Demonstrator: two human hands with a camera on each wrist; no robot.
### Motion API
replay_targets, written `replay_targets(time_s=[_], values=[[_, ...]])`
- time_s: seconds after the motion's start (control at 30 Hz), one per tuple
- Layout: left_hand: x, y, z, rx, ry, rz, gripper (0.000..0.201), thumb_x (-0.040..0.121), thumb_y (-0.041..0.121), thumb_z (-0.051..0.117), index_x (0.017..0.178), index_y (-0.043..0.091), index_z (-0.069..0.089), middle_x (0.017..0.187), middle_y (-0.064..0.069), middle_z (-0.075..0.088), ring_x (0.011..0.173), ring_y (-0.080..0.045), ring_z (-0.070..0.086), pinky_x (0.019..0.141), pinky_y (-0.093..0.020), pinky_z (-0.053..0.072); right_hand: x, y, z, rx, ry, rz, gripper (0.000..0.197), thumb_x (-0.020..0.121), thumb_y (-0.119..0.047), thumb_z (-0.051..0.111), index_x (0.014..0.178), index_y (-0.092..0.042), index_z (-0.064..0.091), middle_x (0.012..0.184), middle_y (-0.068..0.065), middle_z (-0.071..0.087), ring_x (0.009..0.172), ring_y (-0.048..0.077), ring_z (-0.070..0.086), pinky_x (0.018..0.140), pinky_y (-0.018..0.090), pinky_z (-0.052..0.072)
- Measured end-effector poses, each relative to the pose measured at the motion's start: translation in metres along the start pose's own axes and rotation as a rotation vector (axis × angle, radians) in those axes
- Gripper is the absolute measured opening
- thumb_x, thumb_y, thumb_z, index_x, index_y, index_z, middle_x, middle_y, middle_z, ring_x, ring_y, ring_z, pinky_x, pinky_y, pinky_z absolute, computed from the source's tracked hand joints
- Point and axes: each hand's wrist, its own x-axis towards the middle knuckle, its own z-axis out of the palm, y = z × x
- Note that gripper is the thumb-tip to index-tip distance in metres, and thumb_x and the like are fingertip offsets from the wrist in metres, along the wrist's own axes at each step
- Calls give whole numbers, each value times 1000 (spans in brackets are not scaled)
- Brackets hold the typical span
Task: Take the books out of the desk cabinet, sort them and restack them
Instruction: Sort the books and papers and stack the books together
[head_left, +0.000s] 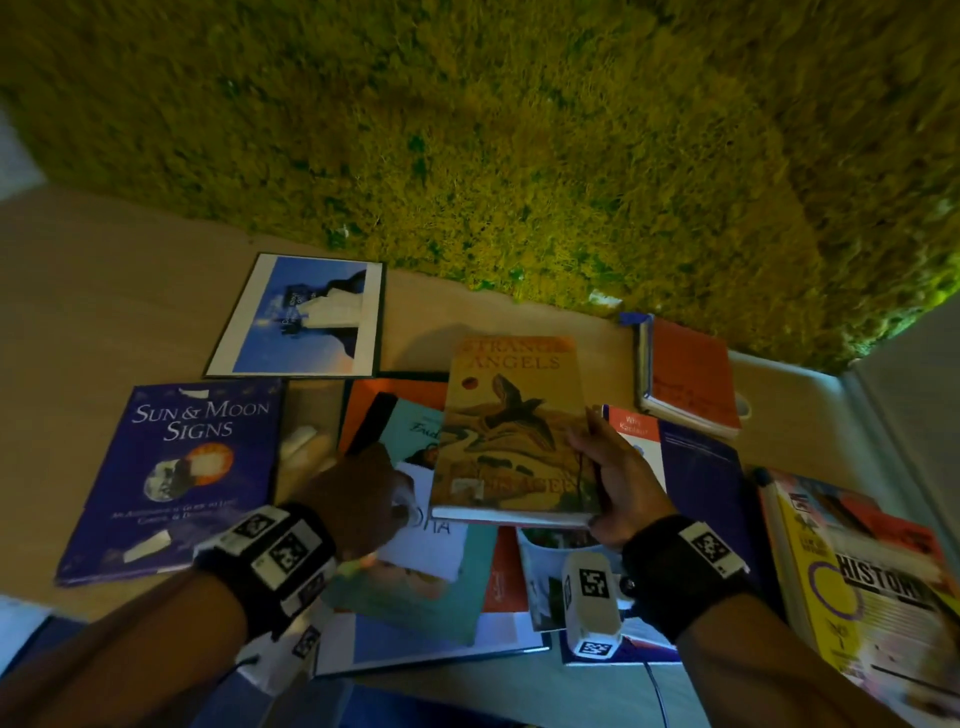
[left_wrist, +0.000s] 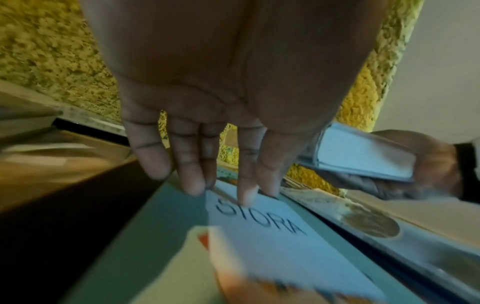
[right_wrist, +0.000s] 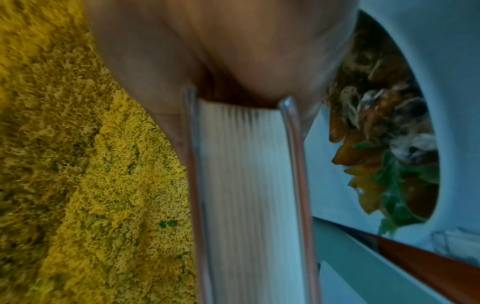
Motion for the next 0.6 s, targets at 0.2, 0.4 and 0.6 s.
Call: replay_targets(time_s=[0.2,0.4,0.6], values=[[25,21,-56,-881,290,-201,30,93,32,68,112,9,68,92,-4,68,98,-29,70,70,-30,55,29,2,4,13,-6,-65,43,101,-10,53,144,-18,54,135,22,66,117,45,67,88,59,59],[76,23,-78,-1330,49,-232,44,89,18,71,131,22,58,122,-8,70,104,-23,71,90,-42,58,84,-23,24,-46,16,-63,35,103,-11,52,137,-17,58,127,20,70,113,42,70,87,58,60],[165,-22,-87,-1269,333,-392,77,78,47,73,145,24,45,146,-7,51,129,-29,53,109,-52,41,163,-66,49,-501,112,-86,53,98,-24,64,147,-23,44,140,-1,57,123,25,61,95,46,53]])
